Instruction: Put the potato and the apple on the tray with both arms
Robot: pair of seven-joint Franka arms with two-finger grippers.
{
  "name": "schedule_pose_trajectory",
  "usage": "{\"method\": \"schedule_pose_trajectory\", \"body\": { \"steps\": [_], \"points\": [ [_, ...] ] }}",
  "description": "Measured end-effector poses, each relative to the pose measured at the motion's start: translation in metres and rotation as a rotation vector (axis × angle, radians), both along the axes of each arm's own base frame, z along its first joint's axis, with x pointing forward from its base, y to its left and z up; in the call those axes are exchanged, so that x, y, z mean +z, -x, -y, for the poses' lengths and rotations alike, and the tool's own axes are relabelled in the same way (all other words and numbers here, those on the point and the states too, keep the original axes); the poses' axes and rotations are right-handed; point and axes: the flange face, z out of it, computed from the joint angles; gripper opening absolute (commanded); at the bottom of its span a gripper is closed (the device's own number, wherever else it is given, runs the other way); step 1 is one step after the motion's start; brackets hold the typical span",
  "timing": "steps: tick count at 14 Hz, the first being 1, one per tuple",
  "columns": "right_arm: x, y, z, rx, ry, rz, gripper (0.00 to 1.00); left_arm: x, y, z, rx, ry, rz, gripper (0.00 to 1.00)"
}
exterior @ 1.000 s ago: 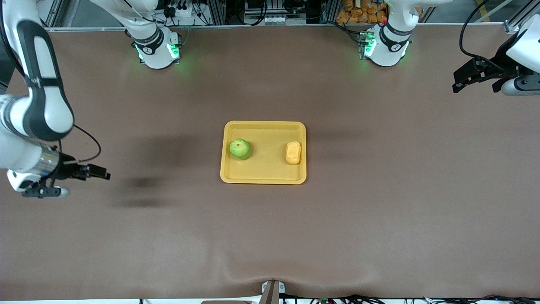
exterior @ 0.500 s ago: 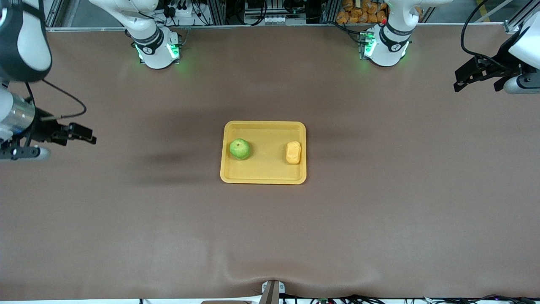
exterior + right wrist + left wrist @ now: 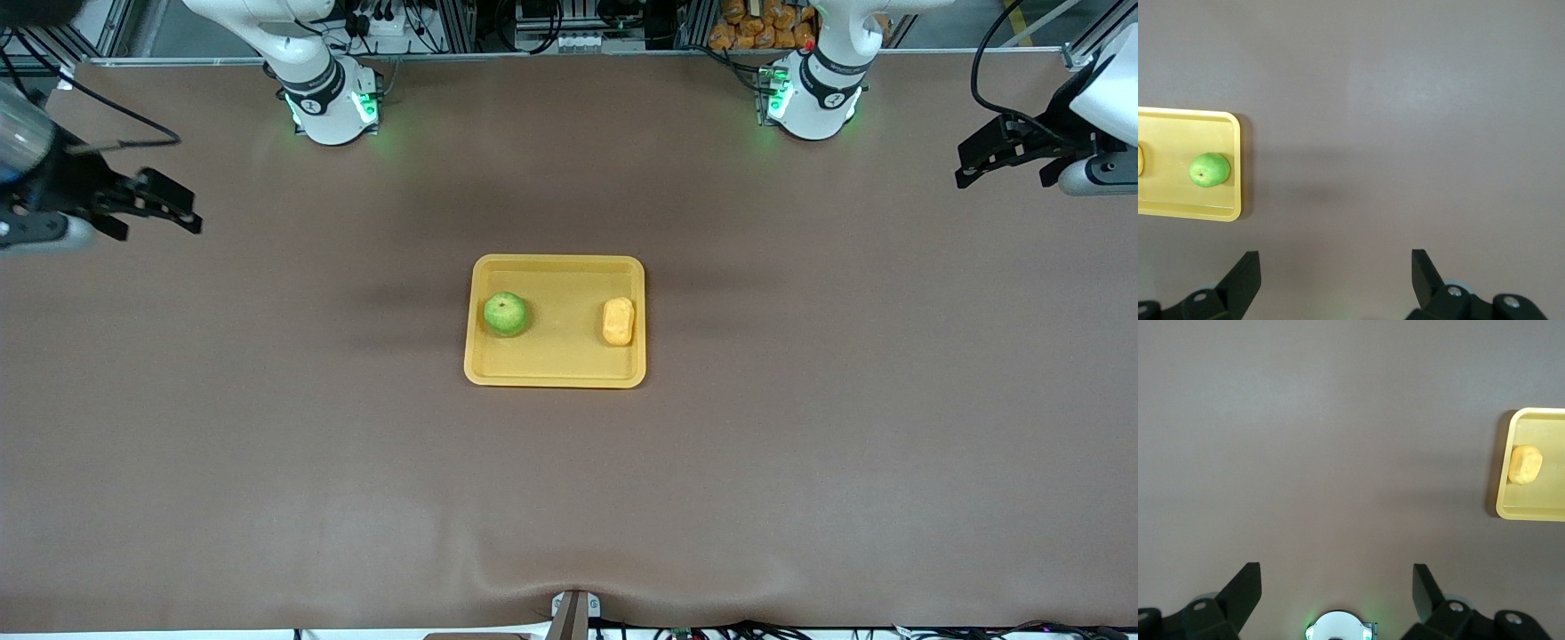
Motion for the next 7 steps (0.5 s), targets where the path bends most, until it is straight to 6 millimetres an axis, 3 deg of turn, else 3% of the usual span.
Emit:
{"method": "schedule_pose_trajectory", "body": {
  "steps": [4,7],
  "points": [
    [-0.002,0.002,0.022,-0.084,0.001,-0.039,1.00,0.002,0.001,-0.004,0.008,0.001,0.003,1.00],
    [-0.004,0.003,0.026,-0.088,0.027,-0.051,1.00,0.005,0.001,-0.007,0.014,0.001,0.008,1.00]
  ]
}}
